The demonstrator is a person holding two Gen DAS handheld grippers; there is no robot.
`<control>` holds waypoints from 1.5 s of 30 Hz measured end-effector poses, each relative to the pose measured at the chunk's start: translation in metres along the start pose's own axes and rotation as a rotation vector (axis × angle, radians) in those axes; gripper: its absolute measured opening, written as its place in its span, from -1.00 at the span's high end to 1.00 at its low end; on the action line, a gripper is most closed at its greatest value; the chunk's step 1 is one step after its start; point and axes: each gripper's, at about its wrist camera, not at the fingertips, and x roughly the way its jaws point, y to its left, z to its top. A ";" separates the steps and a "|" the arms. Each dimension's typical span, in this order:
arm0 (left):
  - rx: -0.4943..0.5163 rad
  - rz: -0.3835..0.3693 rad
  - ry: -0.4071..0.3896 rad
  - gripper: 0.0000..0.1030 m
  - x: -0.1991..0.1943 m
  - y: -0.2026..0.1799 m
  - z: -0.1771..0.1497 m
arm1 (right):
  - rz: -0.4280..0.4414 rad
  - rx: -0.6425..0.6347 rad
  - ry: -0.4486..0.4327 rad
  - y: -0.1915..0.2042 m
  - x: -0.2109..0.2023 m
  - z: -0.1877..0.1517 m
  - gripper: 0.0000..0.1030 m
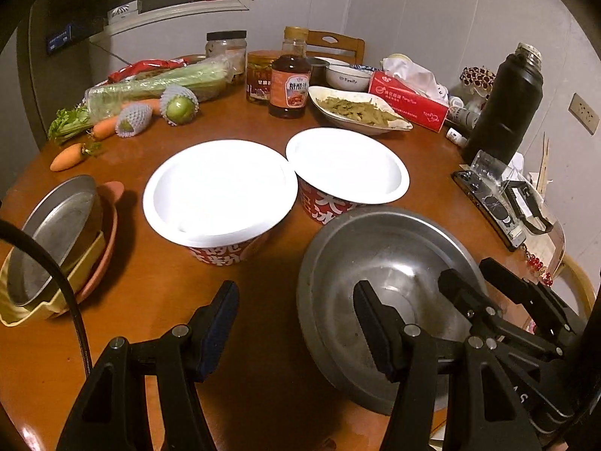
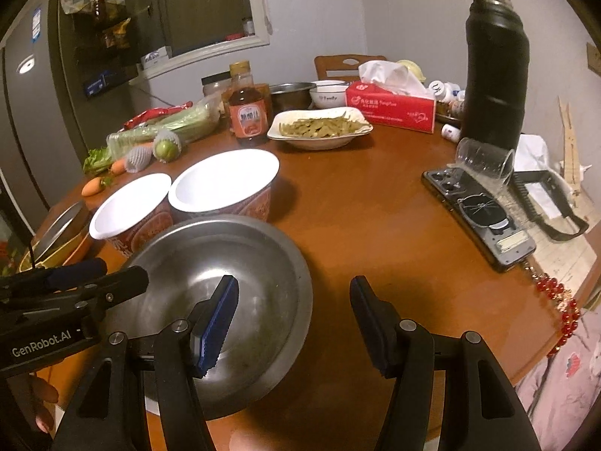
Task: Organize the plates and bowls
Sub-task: 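Move the left gripper to the large steel bowl rim and grasp it, then lift the steel bowl with the left gripper and carry it toward the noodle cups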
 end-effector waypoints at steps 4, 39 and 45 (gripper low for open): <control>0.000 -0.001 0.025 -0.22 0.010 0.000 -0.002 | 0.005 0.006 0.012 -0.001 0.007 -0.002 -0.23; 0.005 0.016 -0.015 0.22 -0.026 0.020 -0.014 | 0.096 -0.124 0.017 0.054 -0.009 -0.008 0.27; -0.016 0.033 -0.028 0.22 -0.038 0.039 -0.020 | 0.134 -0.166 0.023 0.078 -0.017 -0.010 0.25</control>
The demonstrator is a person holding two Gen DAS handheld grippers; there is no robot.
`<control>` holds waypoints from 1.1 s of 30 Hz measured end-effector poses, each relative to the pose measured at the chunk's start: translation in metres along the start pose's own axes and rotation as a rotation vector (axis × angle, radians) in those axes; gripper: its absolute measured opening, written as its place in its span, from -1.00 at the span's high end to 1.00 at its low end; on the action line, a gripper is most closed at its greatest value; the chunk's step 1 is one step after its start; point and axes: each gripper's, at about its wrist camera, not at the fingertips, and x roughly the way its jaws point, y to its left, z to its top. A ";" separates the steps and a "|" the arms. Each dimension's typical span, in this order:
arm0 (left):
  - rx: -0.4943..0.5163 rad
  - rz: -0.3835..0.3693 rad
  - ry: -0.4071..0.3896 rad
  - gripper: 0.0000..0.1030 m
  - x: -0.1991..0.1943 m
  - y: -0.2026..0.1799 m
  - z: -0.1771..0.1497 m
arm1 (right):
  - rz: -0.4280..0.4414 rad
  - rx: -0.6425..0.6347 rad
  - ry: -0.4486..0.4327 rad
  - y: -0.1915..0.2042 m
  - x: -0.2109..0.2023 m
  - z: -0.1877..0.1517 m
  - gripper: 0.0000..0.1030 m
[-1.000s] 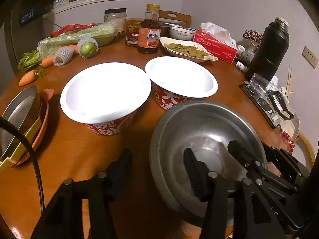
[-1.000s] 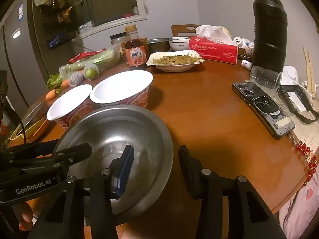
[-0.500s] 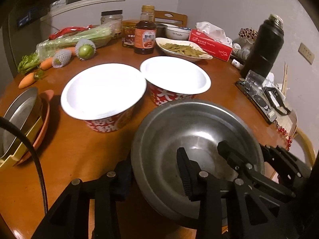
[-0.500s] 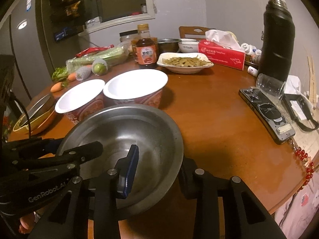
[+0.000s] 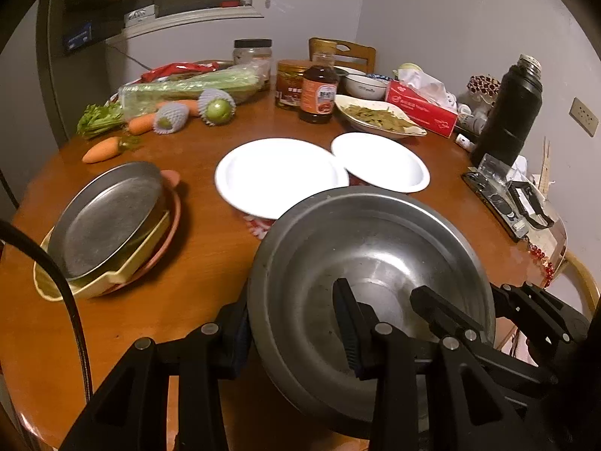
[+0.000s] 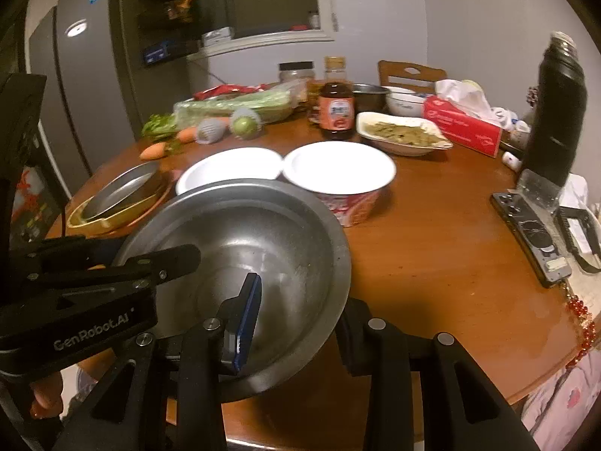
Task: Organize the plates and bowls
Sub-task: 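Lift the steel bowl with the left gripper and carry it toward the noodle cups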
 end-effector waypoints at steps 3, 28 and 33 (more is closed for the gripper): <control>-0.009 -0.004 0.012 0.22 0.000 0.007 -0.004 | 0.008 -0.017 0.010 0.008 0.001 -0.001 0.25; -0.004 0.022 0.037 0.22 0.006 0.022 -0.022 | 0.055 -0.045 0.082 0.021 0.017 -0.015 0.25; -0.008 0.029 0.028 0.22 0.004 0.024 -0.022 | 0.063 -0.037 0.092 0.019 0.019 -0.015 0.25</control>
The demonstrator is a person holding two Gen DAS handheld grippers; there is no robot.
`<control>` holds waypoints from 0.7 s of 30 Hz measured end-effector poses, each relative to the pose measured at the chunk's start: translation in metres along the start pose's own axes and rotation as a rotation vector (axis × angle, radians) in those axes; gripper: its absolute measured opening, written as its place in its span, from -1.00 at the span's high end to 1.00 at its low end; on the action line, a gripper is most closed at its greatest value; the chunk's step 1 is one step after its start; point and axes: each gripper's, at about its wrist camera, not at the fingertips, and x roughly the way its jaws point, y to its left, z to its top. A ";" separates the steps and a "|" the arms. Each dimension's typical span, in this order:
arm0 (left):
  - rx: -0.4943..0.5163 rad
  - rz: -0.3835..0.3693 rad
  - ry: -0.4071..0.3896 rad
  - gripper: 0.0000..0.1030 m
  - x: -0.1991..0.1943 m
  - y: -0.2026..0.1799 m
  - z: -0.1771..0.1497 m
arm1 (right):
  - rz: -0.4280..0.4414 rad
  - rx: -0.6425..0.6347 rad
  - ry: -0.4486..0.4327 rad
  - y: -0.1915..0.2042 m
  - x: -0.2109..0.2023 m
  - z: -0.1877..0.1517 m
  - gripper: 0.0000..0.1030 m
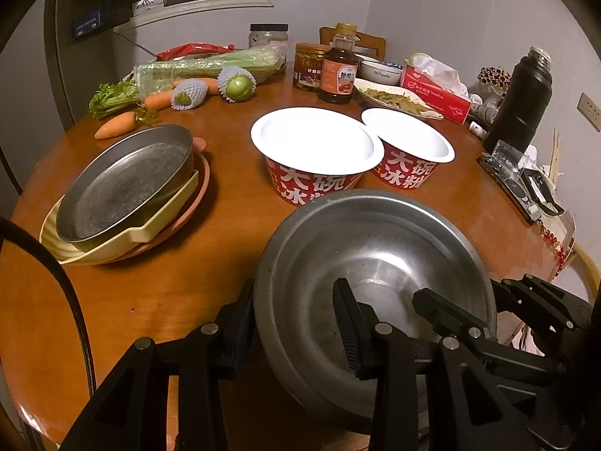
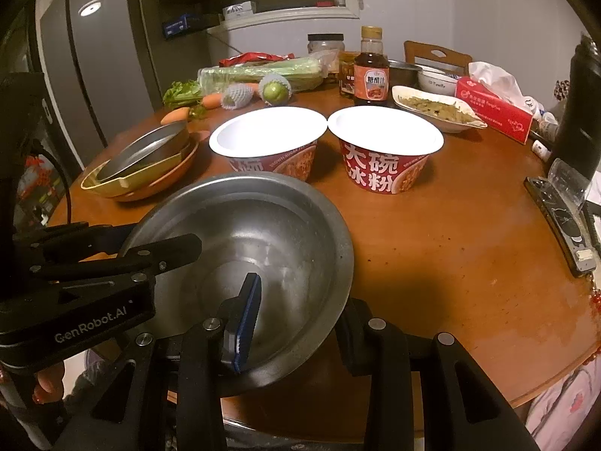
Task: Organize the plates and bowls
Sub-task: 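Lift the steel bowl with the left gripper and carry it toward the noodle cups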
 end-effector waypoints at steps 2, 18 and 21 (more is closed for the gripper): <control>-0.004 0.005 -0.002 0.22 -0.001 0.001 0.000 | 0.009 0.006 0.001 -0.001 -0.001 0.000 0.25; -0.020 0.057 -0.039 0.16 -0.018 0.006 0.002 | 0.000 0.041 -0.033 -0.011 -0.013 0.002 0.23; -0.018 0.067 -0.045 0.14 -0.020 0.006 0.002 | 0.001 0.047 -0.042 -0.013 -0.015 0.003 0.22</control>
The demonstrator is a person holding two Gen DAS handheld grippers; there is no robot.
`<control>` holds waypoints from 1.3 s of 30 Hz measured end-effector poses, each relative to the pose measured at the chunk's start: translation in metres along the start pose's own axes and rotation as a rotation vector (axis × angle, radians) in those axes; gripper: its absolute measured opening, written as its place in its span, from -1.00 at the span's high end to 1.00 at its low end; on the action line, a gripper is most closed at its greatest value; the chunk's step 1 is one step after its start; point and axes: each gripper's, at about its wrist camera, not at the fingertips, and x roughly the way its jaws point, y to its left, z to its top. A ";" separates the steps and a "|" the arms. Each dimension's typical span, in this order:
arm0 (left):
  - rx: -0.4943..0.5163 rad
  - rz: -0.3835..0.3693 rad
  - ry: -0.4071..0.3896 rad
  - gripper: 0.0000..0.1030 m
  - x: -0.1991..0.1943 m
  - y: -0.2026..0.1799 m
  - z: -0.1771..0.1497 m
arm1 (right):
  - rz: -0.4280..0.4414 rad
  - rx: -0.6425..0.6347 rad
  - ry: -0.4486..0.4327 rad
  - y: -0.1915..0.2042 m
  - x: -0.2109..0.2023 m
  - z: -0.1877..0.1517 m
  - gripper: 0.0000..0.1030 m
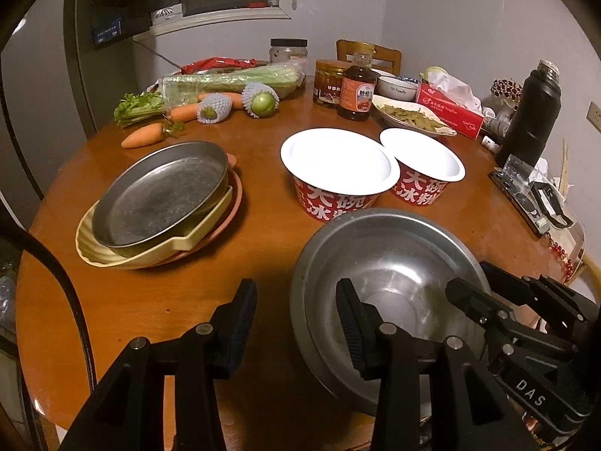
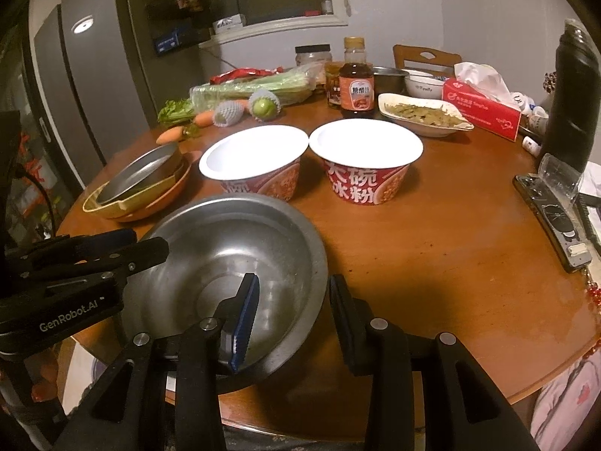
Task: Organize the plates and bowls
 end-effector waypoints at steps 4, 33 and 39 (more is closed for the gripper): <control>0.004 0.012 -0.010 0.13 -0.004 -0.001 0.000 | -0.008 0.015 -0.007 -0.003 -0.003 0.001 0.21; 0.005 -0.027 -0.084 0.03 0.001 0.027 0.067 | 0.026 0.085 -0.051 0.013 0.006 0.049 0.08; 0.038 -0.052 -0.046 0.03 0.024 0.020 0.096 | 0.044 0.119 -0.021 0.017 0.026 0.062 0.08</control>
